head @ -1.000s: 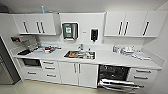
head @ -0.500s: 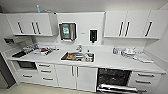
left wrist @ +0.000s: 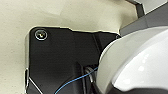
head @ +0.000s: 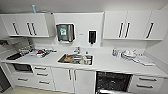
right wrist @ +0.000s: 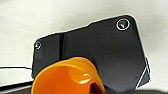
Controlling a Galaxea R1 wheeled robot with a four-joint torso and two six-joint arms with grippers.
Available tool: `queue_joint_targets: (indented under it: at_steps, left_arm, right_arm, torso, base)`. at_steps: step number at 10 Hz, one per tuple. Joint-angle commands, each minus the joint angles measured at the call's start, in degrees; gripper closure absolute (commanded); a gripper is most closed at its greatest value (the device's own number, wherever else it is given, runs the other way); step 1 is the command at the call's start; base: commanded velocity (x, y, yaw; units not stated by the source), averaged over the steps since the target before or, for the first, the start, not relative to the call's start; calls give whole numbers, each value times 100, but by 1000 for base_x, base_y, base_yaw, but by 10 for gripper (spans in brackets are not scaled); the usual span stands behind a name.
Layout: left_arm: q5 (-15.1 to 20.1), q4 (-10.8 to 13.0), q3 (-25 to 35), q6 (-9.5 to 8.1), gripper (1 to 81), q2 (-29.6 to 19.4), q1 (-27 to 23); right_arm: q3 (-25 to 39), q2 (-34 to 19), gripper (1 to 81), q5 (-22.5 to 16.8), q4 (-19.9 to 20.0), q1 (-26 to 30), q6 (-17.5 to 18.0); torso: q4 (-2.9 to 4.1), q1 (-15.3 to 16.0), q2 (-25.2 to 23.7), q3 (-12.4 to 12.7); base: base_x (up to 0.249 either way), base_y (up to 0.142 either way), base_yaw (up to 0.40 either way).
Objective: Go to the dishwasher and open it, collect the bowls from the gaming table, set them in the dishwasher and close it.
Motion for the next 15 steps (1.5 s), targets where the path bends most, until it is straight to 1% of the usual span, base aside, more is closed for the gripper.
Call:
queue_joint_targets:
  at_steps: [1, 7, 14, 15]
  left_arm:
    - [124, 58, 29, 23, 811, -115, -173]
    - [124, 58, 29, 23, 811, -115, -173]
    - [124, 58, 55, 23, 811, -133, -173]
    - [124, 58, 55, 23, 811, -142, -174]
  right_arm:
    - [45, -45, 811, -267, -28, 197, -11]
    - [45, -45, 811, -267, -46, 206, -2]
    - [45, -36, 811, -267, -46, 215, -10]
    - [45, -36, 811, -267, -46, 215, -11]
  torso:
    - [0, 2, 0, 0]
    - [0, -4, -2, 0]
    - [0, -6, -2, 0]
    - [0, -6, -2, 0]
  base:
    - [191, -78, 0]
    - [185, -78, 0]
    - [168, 0, 0]
    - [139, -96, 0]
